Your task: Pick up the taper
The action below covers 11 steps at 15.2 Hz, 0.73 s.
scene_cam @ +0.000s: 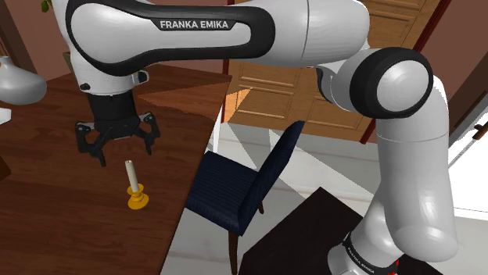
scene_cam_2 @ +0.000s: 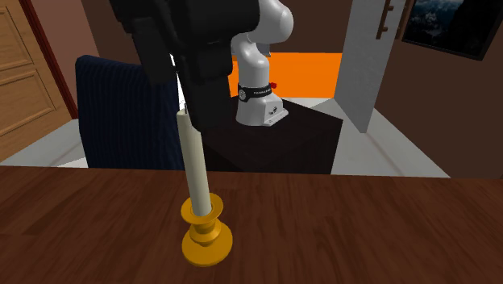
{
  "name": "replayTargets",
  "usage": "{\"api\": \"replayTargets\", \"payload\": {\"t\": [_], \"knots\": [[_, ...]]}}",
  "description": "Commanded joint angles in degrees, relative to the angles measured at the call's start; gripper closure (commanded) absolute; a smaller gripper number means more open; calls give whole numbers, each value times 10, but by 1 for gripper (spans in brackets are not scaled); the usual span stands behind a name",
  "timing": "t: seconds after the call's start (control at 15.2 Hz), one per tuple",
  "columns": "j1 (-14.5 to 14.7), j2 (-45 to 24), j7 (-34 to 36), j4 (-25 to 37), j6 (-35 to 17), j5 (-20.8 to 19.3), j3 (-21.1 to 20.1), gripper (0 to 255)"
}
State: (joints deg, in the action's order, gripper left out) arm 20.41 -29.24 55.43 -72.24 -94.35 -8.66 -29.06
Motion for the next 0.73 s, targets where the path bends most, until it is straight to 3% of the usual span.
{"api": "replayTargets", "payload": {"t": [0.0, 0.33, 0.4, 0.66], "knots": [[-2, 1, 1, -16, -15, 0, 0, 0], [-5, 1, 1, -44, -42, -1, 1, 0], [-4, 0, 2, -44, -43, -1, 1, 255], [-4, -1, 2, -42, -42, -1, 1, 255]]}}
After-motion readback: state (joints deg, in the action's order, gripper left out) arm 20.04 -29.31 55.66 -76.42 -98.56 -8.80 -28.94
